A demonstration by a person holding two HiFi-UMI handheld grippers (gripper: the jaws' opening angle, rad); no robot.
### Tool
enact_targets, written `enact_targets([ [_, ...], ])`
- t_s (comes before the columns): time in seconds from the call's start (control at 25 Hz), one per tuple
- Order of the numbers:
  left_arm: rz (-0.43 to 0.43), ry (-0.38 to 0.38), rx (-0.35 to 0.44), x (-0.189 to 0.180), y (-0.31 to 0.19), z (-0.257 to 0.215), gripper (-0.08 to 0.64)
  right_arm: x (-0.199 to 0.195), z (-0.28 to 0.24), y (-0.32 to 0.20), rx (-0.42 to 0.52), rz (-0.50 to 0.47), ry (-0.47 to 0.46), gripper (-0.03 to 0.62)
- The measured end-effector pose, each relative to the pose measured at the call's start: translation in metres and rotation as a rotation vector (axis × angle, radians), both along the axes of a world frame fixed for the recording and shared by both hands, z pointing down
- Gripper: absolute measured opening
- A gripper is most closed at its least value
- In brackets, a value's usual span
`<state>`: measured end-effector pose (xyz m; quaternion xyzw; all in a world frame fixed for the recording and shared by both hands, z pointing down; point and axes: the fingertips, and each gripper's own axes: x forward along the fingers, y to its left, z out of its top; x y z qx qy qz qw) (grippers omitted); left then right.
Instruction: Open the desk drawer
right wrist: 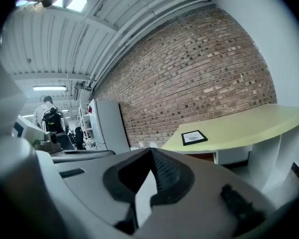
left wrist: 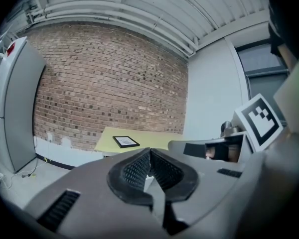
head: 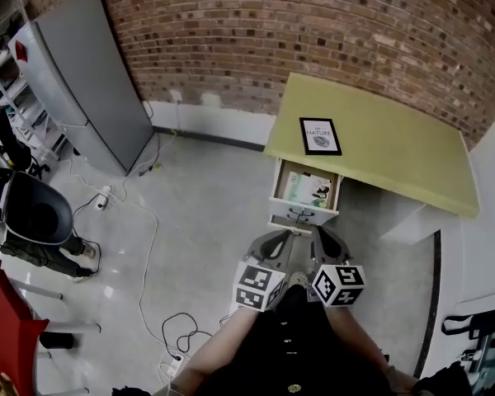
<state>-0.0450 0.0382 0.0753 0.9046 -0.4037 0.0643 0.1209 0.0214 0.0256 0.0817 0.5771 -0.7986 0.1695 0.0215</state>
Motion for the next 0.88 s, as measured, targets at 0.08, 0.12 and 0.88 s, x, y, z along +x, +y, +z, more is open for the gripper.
enact_targets([
  [0.08,-0.012,0.000,-0.005,-0.004,0.000,0.002,0.011,-0.002,0.000,0.002,0.002,-0.004,0.008,0.012],
  [0.12,-0.016,0.001,-0.008,-0.005,0.000,0.003,0.011,-0.001,0.001,0.003,0.000,-0.001,0.006,0.012],
  [0.88,0.009,-0.012,-0.037,0.001,0.018,0.013,0.011,0.022,0.013,0.017,-0.047,0.071,-0.028,0.012],
])
